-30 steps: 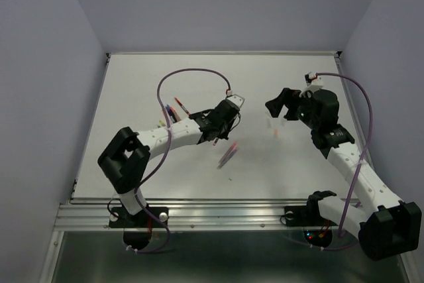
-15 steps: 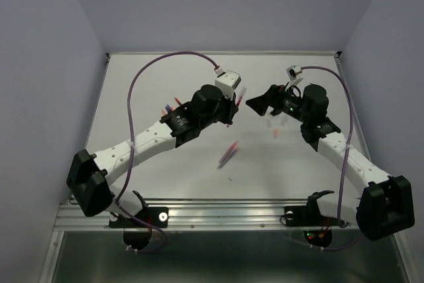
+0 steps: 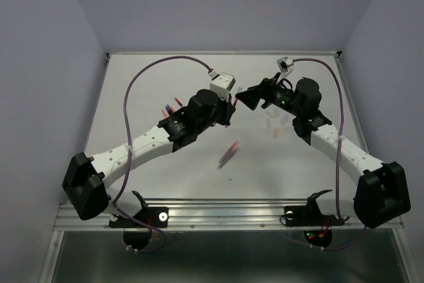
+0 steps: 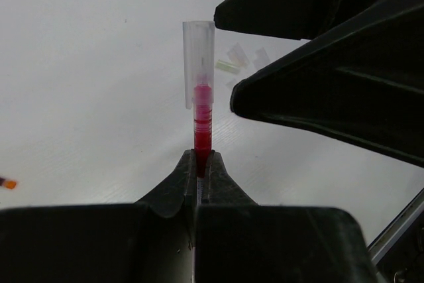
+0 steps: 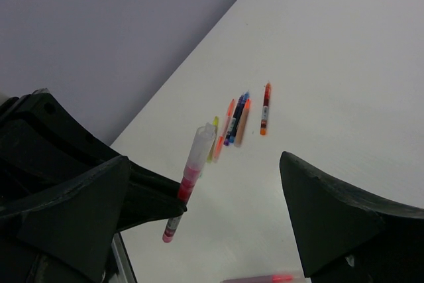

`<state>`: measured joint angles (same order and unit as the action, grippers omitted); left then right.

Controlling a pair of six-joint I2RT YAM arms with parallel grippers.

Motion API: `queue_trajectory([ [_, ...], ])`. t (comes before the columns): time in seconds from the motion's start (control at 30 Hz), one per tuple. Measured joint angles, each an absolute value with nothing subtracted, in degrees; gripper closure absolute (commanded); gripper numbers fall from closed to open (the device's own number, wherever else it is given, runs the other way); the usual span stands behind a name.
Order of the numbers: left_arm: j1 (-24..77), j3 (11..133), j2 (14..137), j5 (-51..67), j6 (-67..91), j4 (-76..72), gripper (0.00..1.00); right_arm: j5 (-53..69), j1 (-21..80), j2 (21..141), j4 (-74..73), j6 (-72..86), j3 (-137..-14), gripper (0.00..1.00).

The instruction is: Open the pen caps

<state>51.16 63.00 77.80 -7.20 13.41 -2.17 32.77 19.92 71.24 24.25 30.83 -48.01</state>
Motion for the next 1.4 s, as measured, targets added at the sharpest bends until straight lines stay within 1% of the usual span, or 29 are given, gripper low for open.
queue_trajectory([
  [0.03, 51.2, 63.0, 77.8, -7.3, 13.5, -2.3, 1.0, 32.8, 20.4, 72.0, 24.5, 30.9, -48.5, 0.02],
  [0.13, 51.2, 63.0, 77.8, -8.2, 13.9, -3.0, 1.0, 32.6, 21.6, 74.5, 24.9, 31.5, -49.8, 0.18],
  [0.17, 51.2, 63.0, 77.8, -8.5, 13.9, -3.2, 1.0, 32.5, 21.9, 75.4, 25.3, 31.9, -50.2, 0.31],
  [0.2, 51.2, 63.0, 77.8, -8.7, 14.0, -3.4, 1.0, 32.4, 22.0, 76.0, 25.7, 32.1, -50.3, 0.37],
  [0.23, 51.2, 63.0, 77.8, -8.9, 14.0, -3.6, 1.0, 32.1, 22.3, 76.7, 26.1, 32.2, -50.5, 0.47],
  [0.33, 51.2, 63.0, 77.8, -8.8, 14.0, -3.6, 1.0, 31.1, 22.7, 77.6, 26.6, 33.5, -50.7, 0.6],
  [0.37, 51.2, 63.0, 77.8, -8.8, 13.9, -3.6, 1.0, 30.8, 22.9, 77.9, 27.0, 34.0, -50.9, 0.67],
  [0.43, 51.2, 63.0, 77.8, -8.6, 13.9, -3.5, 1.0, 30.4, 23.1, 78.0, 27.6, 34.4, -51.2, 0.73],
  [0.47, 51.2, 63.0, 77.8, -8.5, 13.9, -3.4, 1.0, 30.3, 23.3, 78.1, 27.9, 34.5, -51.4, 0.83],
  [0.5, 51.2, 63.0, 77.8, -8.5, 13.9, -3.4, 1.0, 30.2, 23.4, 78.1, 28.2, 34.7, -51.5, 0.89],
  [0.53, 51.2, 63.0, 77.8, -8.6, 13.9, -3.4, 1.0, 30.3, 23.4, 78.1, 28.4, 35.5, -51.6, 0.99],
  [0.8, 51.0, 63.2, 78.0, -8.8, 14.5, -2.7, 1.0, 28.4, 23.9, 78.1, 27.9, 36.1, -52.0, 0.99],
  [0.93, 50.9, 62.6, 77.8, -9.0, 15.6, -2.9, 1.0, 24.6, 24.8, 78.1, 25.6, 36.3, -52.7, 0.99],
  [1.0, 50.6, 60.2, 76.7, -8.6, 16.9, -5.0, 1.0, 22.7, 25.4, 78.1, 23.8, 36.1, -53.1, 0.99],
  [1.1, 50.2, 55.0, 73.3, -5.6, 19.5, -3.9, 1.0, 15.2, 26.3, 78.4, 21.0, 33.8, -55.7, 0.99],
  [1.23, 50.9, 48.5, 70.7, -2.7, 22.4, 0.4, 1.0, 4.6, 21.8, 79.4, 21.3, 30.8, -61.7, 0.99],
  [1.3, 51.0, 46.8, 70.5, -2.0, 23.5, 2.1, 1.0, 1.3, 20.1, 79.4, 21.5, 29.9, -63.3, 0.99],
  [1.4, 50.9, 45.6, 69.9, -2.3, 25.0, 3.8, 1.0, -0.2, 18.9, 80.1, 20.8, 28.6, -64.5, 0.99],
])
